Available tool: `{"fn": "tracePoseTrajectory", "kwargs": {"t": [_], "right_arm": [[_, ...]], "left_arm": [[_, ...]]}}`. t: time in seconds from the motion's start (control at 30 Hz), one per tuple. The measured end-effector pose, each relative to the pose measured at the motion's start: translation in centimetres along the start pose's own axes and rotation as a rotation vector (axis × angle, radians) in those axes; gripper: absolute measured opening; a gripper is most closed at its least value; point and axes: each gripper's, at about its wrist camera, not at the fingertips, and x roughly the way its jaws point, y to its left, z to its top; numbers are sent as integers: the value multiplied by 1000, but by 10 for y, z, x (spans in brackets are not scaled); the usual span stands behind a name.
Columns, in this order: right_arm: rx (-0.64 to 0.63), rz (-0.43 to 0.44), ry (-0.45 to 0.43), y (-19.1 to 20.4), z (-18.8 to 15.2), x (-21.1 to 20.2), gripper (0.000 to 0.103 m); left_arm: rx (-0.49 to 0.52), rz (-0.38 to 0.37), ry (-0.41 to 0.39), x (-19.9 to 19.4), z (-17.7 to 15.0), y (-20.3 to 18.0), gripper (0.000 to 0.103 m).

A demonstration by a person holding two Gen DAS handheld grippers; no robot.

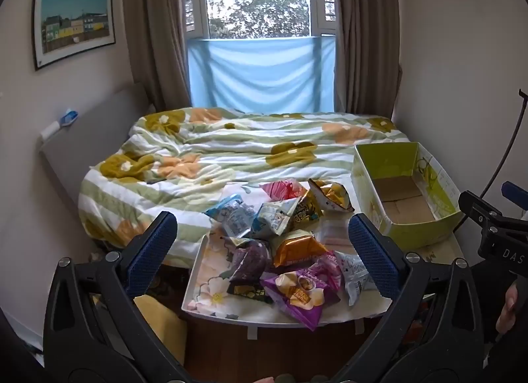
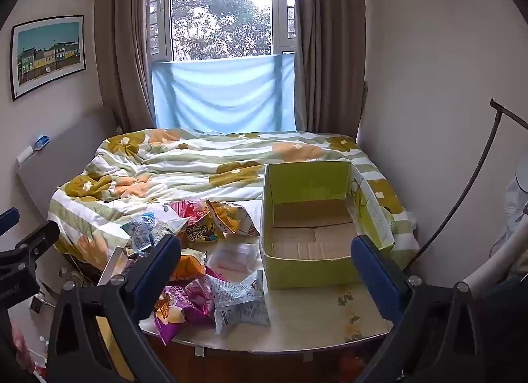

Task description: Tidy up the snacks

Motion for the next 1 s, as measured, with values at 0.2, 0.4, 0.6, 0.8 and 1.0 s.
{"fn": "tracePoseTrajectory", "kwargs": {"t": [0.2, 0.4, 0.6, 0.8, 1.0], "right_arm": [[-4, 14, -2, -2, -1, -2, 103], [2, -7, 12, -1, -1, 3, 103], [0, -8, 13, 1, 1, 4, 103], [1, -5, 23, -2, 2, 15, 103], [-2, -7, 26, -2, 0, 17, 103]], "left_arm": [[-5, 3, -1, 2, 3, -2, 103], [-12, -13, -5, 7, 3, -2, 103], [-8, -21, -5, 11, 2, -6, 103], [-11, -22, -3, 12, 3, -8, 103], [-13, -23, -2, 13, 4, -8, 103]]}}
